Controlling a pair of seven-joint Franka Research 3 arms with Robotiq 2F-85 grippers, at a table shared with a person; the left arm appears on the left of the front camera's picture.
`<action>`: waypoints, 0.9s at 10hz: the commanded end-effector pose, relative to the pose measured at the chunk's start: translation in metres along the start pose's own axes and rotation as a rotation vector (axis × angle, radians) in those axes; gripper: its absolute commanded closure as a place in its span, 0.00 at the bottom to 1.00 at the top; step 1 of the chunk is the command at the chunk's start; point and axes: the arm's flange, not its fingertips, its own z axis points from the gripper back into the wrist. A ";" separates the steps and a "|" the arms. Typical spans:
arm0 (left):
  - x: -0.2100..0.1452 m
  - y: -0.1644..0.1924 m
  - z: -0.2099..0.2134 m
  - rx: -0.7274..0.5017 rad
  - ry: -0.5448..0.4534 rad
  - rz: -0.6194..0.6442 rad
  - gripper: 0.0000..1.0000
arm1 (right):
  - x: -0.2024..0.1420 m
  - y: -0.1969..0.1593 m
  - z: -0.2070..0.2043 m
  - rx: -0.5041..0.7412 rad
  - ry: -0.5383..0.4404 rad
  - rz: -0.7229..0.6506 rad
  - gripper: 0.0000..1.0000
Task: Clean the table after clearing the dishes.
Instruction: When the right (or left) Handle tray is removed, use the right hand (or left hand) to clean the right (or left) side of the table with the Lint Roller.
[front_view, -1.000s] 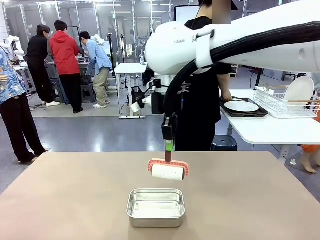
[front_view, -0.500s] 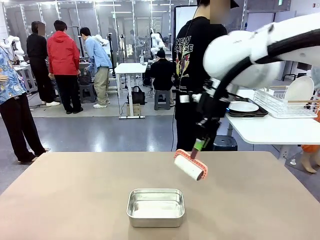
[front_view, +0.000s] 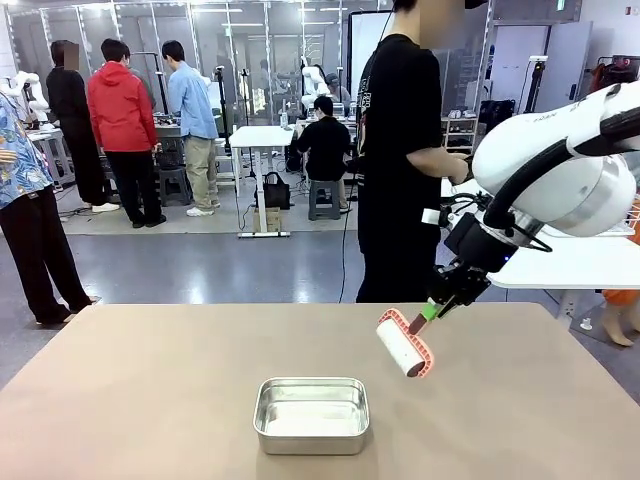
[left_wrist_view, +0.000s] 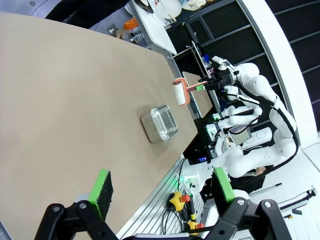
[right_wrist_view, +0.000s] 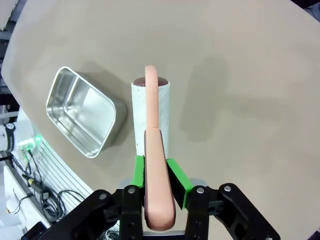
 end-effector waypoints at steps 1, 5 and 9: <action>-0.003 -0.004 0.000 0.009 -0.011 -0.009 0.00 | 0.013 0.014 0.002 -0.012 0.035 0.052 0.90; -0.003 -0.004 0.000 0.009 -0.011 -0.009 0.00 | 0.013 0.014 0.002 -0.012 0.035 0.052 0.90; -0.003 -0.004 0.000 0.009 -0.011 -0.009 0.00 | 0.004 -0.014 -0.008 0.057 -0.009 -0.091 0.77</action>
